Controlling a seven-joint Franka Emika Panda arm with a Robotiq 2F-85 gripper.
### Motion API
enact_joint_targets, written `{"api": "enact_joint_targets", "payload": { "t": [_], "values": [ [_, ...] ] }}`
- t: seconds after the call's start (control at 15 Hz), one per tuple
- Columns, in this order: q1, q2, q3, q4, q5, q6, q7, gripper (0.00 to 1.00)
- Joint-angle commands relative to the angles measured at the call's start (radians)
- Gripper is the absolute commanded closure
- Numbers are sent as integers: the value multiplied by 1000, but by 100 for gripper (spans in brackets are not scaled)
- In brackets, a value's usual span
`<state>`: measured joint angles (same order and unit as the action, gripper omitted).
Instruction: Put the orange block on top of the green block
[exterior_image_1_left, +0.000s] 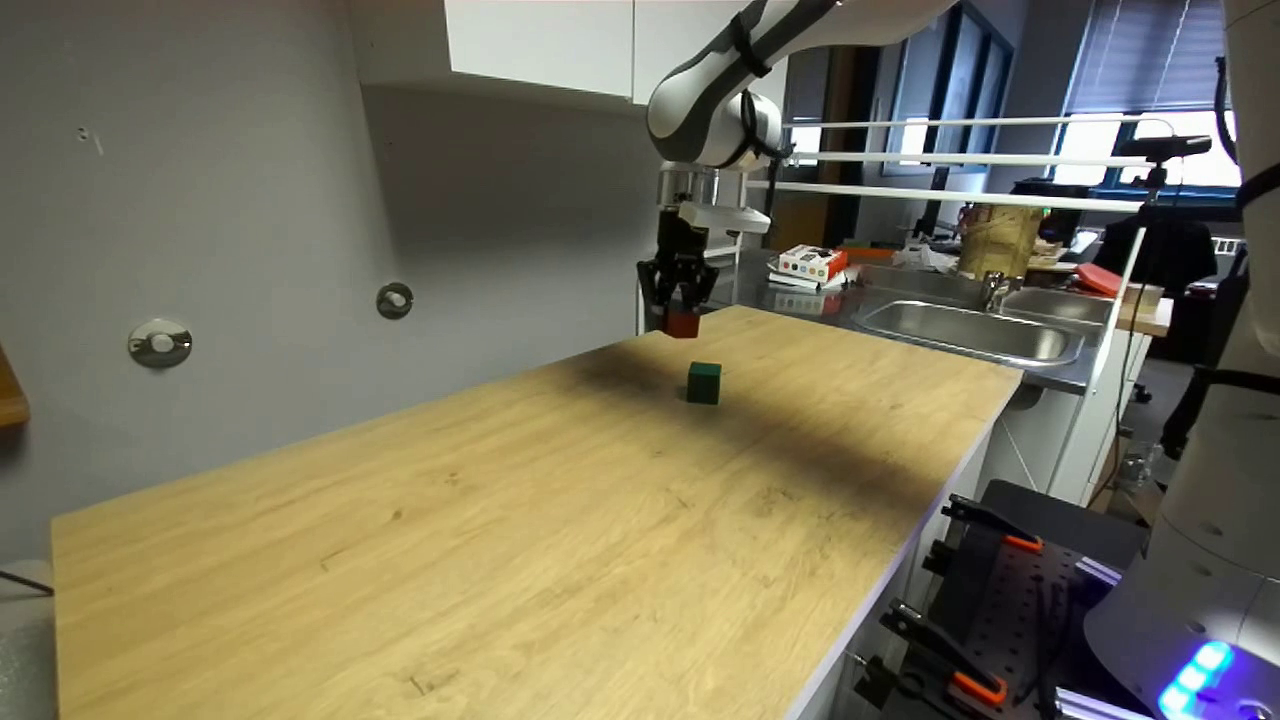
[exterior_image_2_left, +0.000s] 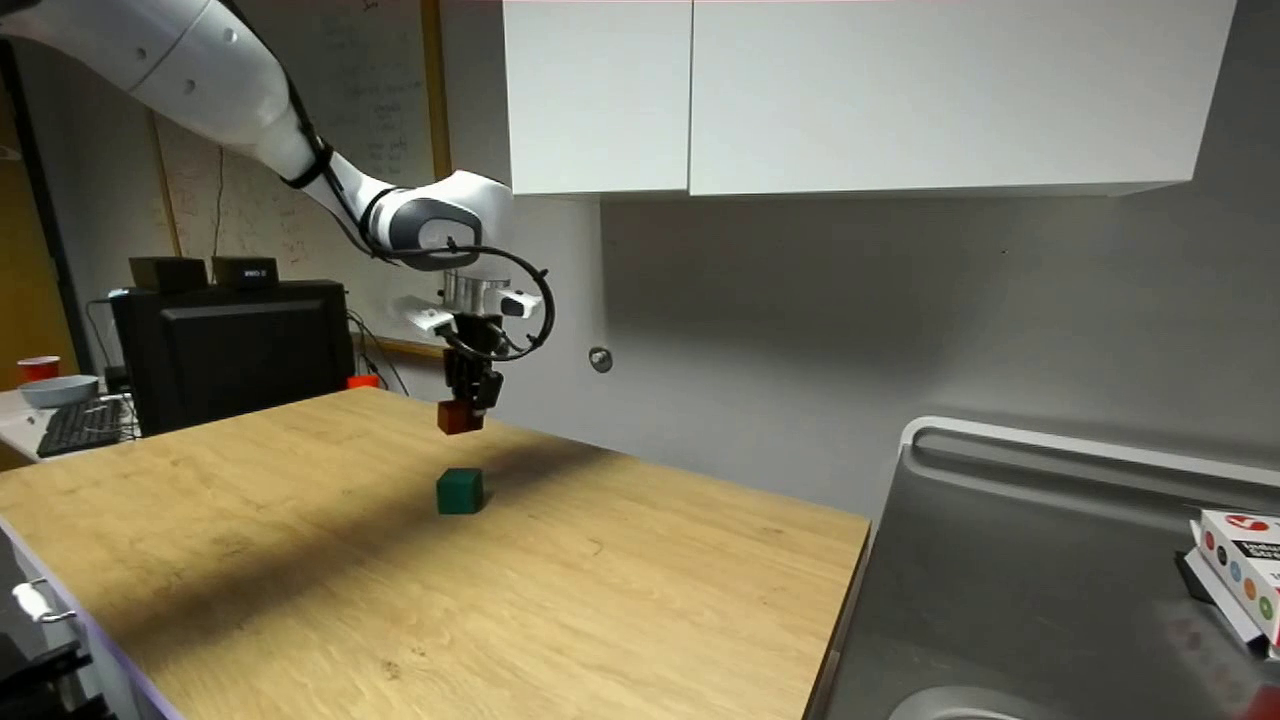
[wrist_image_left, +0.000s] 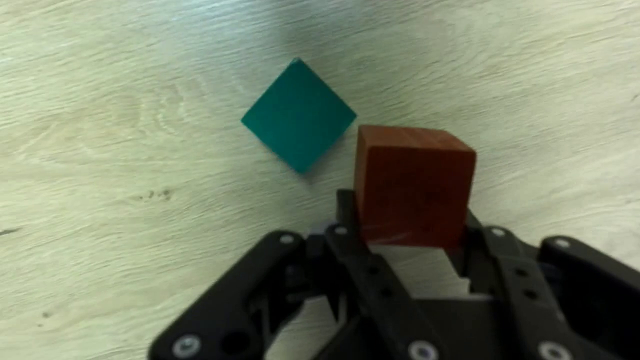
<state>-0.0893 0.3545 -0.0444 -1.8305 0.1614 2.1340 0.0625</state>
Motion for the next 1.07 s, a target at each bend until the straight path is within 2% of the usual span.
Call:
{"api": "enact_joint_targets", "payload": {
  "t": [0.0, 0.33, 1.0],
  "values": [
    [-22, 35, -27, 50, -5, -32, 8, 81],
    [-44, 88, -41, 62, 2, -36, 10, 81],
    [-28, 141, -29, 89, 0, -53, 25, 81]
  ]
}}
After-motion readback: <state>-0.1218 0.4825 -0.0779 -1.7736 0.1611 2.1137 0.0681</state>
